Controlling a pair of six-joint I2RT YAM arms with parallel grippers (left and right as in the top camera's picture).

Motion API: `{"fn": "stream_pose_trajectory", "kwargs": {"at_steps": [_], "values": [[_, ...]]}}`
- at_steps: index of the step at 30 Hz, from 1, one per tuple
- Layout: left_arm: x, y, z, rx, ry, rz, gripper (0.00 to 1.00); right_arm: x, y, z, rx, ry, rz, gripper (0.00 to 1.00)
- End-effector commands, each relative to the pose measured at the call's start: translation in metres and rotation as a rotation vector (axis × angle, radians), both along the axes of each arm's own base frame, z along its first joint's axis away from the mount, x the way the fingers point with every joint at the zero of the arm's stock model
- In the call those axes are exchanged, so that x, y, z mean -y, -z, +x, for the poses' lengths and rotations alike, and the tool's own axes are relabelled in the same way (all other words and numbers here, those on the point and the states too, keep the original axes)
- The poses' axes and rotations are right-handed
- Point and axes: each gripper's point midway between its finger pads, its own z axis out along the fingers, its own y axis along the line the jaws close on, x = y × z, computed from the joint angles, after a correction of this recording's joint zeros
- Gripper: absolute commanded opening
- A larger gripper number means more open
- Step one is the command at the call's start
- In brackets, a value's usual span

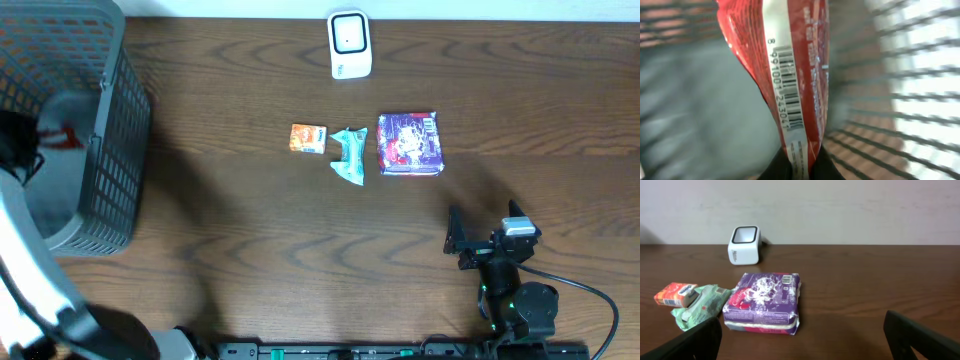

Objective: Scan the item barcode
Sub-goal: 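Reach the left gripper into the basket and grasp the red-orange bar, then carry the red-orange bar to the scanner, barcode facing it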

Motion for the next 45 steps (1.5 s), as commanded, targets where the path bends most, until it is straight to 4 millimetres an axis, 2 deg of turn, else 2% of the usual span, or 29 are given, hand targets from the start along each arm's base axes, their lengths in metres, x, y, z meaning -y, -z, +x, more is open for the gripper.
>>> {"fn": "stream_pose_trajectory", "kwargs": {"at_steps": [1,6,11,15,20,24,27,28,32,37,43,45], "values": [[0.046,-0.052,0.019,0.165,0.158,0.028,0.08,0.003,0.001,0.000,-0.003,0.012,0.002,0.99],[0.108,-0.098,0.028,0.273,0.336,0.122,0.07,0.003,0.001,0.000,-0.004,0.012,0.002,0.99],[0.173,-0.123,0.035,0.344,0.539,0.193,0.07,0.003,0.001,0.000,-0.004,0.012,0.002,0.99],[0.221,-0.132,0.042,0.386,0.687,0.224,0.07,0.003,0.001,0.000,-0.004,0.012,0.002,0.99],[0.292,-0.124,0.042,0.379,0.960,0.312,0.07,0.003,0.001,0.000,-0.005,0.012,0.002,0.99],[0.349,-0.101,0.036,0.336,1.175,0.345,0.07,0.003,0.001,0.000,-0.005,0.012,0.002,0.99],[0.384,-0.082,0.035,0.302,1.278,0.328,0.08,0.003,0.001,0.000,-0.005,0.012,0.002,0.99],[0.406,-0.068,0.035,0.276,1.334,0.309,0.07,0.003,0.001,0.000,-0.005,0.012,0.002,0.99],[0.447,-0.029,0.037,0.200,1.437,0.271,0.07,0.003,0.001,0.000,-0.005,0.012,0.002,0.99],[0.480,0.022,0.046,0.107,1.505,0.237,0.07,0.003,0.001,0.000,-0.005,0.012,0.002,0.99],[0.504,0.080,0.053,0.000,1.556,0.207,0.07,0.003,0.001,0.000,-0.005,0.012,0.002,0.99],[0.511,0.094,0.055,-0.017,1.563,0.198,0.08,0.003,0.001,0.000,-0.005,0.012,0.002,0.99]]}}
